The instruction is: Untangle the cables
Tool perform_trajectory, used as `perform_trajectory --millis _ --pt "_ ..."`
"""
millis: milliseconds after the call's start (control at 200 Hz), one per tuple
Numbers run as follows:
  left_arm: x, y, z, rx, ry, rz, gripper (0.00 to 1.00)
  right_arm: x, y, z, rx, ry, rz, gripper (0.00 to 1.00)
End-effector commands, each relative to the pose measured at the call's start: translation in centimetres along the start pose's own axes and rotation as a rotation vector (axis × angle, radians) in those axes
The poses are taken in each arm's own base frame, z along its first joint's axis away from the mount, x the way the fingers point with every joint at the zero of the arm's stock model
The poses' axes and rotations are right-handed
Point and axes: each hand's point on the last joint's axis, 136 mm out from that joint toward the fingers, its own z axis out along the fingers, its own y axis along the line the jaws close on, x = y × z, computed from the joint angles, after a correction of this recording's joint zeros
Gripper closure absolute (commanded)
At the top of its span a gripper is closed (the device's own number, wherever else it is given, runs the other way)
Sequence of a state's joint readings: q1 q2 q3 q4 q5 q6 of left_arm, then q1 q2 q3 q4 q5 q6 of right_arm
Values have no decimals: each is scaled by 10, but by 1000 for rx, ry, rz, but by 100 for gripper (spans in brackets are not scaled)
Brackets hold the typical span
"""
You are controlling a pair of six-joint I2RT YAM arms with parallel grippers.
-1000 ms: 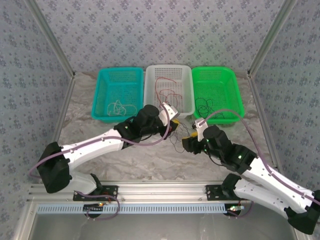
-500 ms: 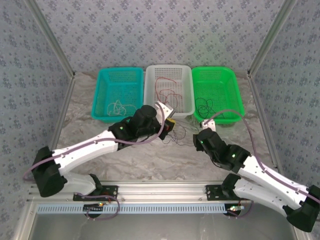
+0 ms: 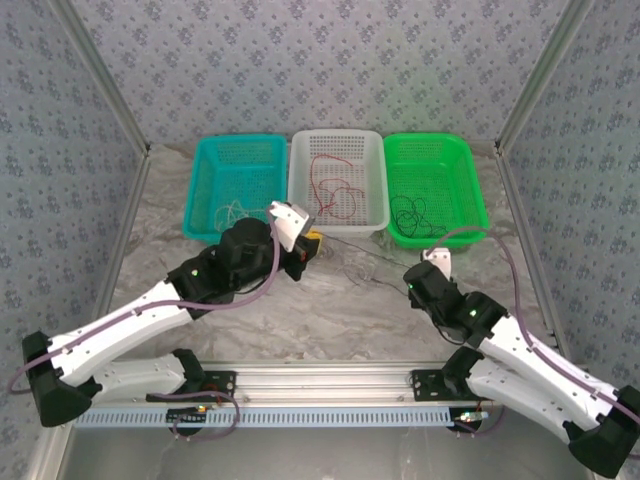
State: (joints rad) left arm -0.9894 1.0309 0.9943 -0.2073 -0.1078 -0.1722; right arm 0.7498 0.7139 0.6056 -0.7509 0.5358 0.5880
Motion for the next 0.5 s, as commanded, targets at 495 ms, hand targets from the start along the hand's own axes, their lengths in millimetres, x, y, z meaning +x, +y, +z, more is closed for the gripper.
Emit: perform_trajectory --millis 495 --pt "2 46 -50 -202 -50 15 100 -5 16 -3 -79 59 -82 88"
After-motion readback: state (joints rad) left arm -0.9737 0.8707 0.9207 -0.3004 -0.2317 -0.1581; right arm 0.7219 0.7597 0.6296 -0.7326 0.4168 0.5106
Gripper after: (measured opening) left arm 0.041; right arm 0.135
